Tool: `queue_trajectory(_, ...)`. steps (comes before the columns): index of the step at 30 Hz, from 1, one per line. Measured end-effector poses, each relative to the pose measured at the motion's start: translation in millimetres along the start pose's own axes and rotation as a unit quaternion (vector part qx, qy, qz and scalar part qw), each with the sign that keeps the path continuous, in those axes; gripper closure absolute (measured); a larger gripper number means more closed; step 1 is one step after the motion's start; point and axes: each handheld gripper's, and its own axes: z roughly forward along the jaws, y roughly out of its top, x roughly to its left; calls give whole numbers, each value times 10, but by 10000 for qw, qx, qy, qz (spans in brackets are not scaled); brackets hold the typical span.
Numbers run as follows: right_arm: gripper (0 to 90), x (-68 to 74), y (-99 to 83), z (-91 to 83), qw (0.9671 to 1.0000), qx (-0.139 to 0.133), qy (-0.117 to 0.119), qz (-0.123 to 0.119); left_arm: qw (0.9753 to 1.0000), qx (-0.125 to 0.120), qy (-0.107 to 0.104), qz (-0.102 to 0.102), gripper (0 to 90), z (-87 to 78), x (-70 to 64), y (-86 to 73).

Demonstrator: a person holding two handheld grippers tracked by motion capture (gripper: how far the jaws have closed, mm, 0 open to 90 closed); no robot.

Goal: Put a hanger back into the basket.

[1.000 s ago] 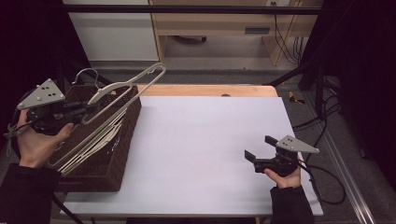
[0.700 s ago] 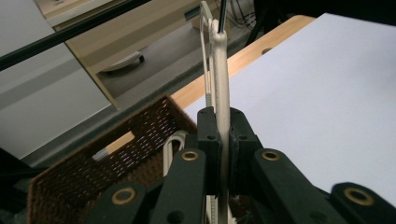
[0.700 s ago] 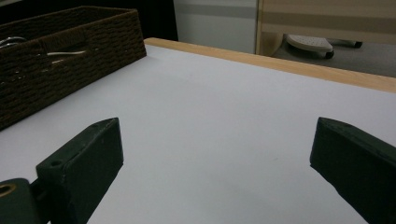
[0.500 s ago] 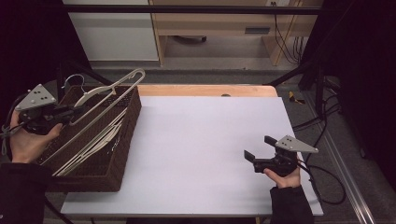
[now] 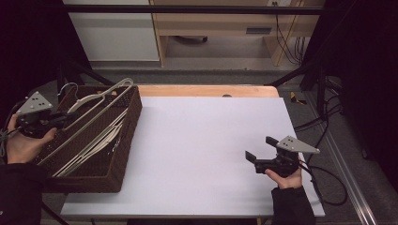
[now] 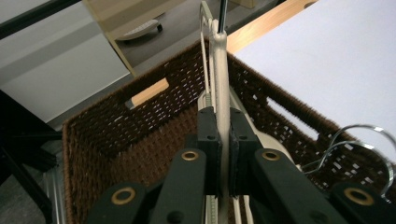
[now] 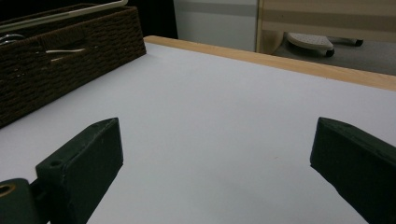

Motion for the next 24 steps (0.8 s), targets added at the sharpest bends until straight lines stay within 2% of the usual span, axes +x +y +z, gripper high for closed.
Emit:
queue_trajectory(6, 28, 1, -2, 5, 10000, 5, 9, -5, 9995, 296, 140, 36, 856, 83, 1, -140)
queue_trajectory(13, 28, 7, -4, 13, 10000, 10, 8, 19, 9991, 363, 199, -52, 856, 205, -32, -353)
queue_trajectory(17, 28, 9, -5, 16, 10000, 19, 7, 23, 9988, 469, 153, -62, 856, 293, -74, -452)
queue_trajectory(23, 28, 8, -4, 14, 10000, 9, 12, 19, 9969, 779, 97, 2, 854, 472, -155, -582)
queue_trajectory(24, 27, 8, -4, 13, 10000, 10, 11, 20, 9969, 780, 86, -88, 855, 493, -162, -602)
